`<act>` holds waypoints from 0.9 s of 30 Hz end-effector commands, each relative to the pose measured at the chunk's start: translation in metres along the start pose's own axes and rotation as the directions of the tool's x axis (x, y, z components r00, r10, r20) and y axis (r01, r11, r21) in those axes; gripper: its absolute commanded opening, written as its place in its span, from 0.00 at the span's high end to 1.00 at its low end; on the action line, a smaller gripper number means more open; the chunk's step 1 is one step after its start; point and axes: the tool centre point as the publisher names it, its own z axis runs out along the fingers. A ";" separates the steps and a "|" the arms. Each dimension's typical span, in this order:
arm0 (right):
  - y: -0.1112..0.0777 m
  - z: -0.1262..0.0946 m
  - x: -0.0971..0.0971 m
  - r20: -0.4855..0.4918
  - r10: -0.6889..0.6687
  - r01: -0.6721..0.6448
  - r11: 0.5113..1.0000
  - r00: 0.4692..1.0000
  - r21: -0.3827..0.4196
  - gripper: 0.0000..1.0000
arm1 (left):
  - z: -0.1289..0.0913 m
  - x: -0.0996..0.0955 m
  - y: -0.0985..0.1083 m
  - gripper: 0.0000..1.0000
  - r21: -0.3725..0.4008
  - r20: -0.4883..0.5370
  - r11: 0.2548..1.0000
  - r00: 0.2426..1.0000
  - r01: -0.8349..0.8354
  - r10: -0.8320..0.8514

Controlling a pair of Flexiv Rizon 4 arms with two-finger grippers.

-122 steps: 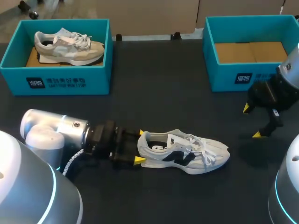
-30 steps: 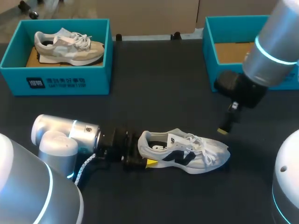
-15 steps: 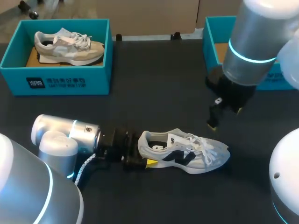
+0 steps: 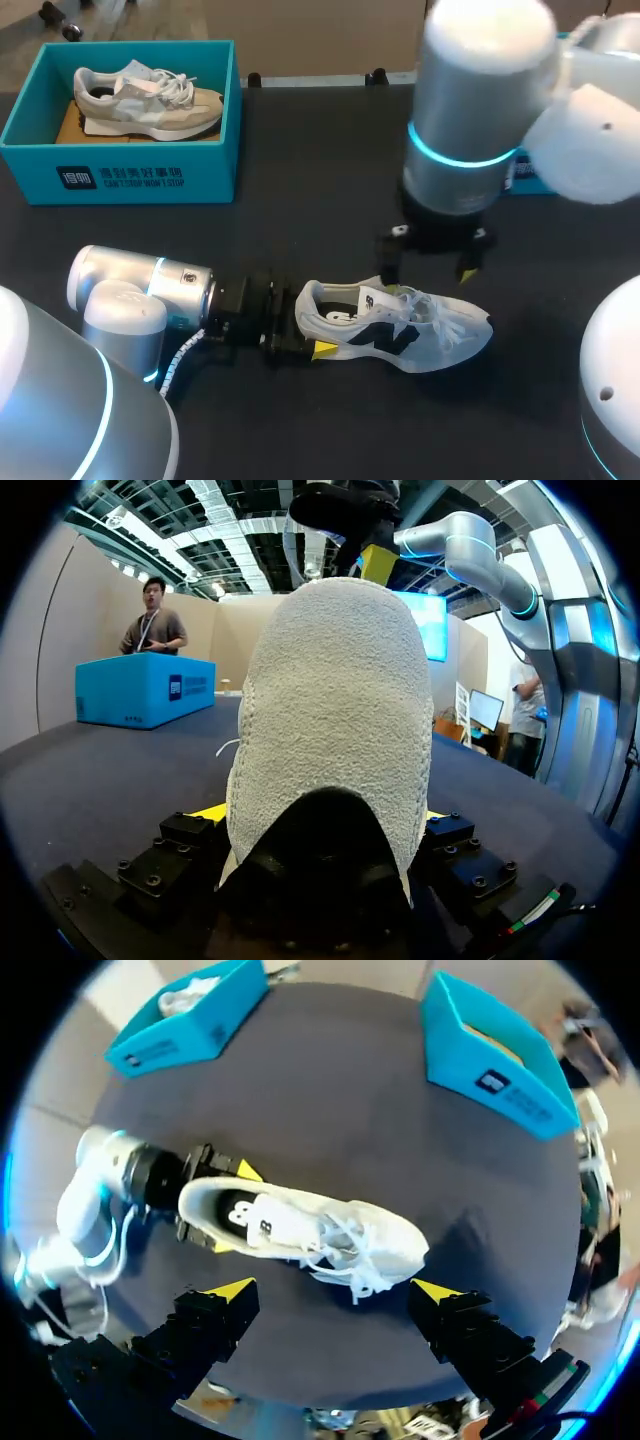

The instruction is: Take the shoe out of the shoebox, open the shoe tongue, remove and reinsert the insole, then place the shoe into the shoebox

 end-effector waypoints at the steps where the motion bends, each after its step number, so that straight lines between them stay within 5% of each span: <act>1: 0.006 0.011 0.030 0.181 0.146 -0.148 0.989 0.973 0.001 0.00 | 0.002 0.000 0.007 1.00 -0.003 0.000 1.000 1.000 0.002 -0.002; 11: 0.007 0.011 0.033 0.177 0.145 -0.144 0.989 0.973 -0.017 0.00 | 0.002 0.000 0.007 1.00 -0.003 0.000 1.000 1.000 0.002 -0.002; 27: -0.005 0.020 0.072 0.363 0.226 -0.249 0.968 0.904 0.016 0.00 | 0.002 0.000 0.007 1.00 -0.003 0.000 1.000 1.000 0.002 -0.002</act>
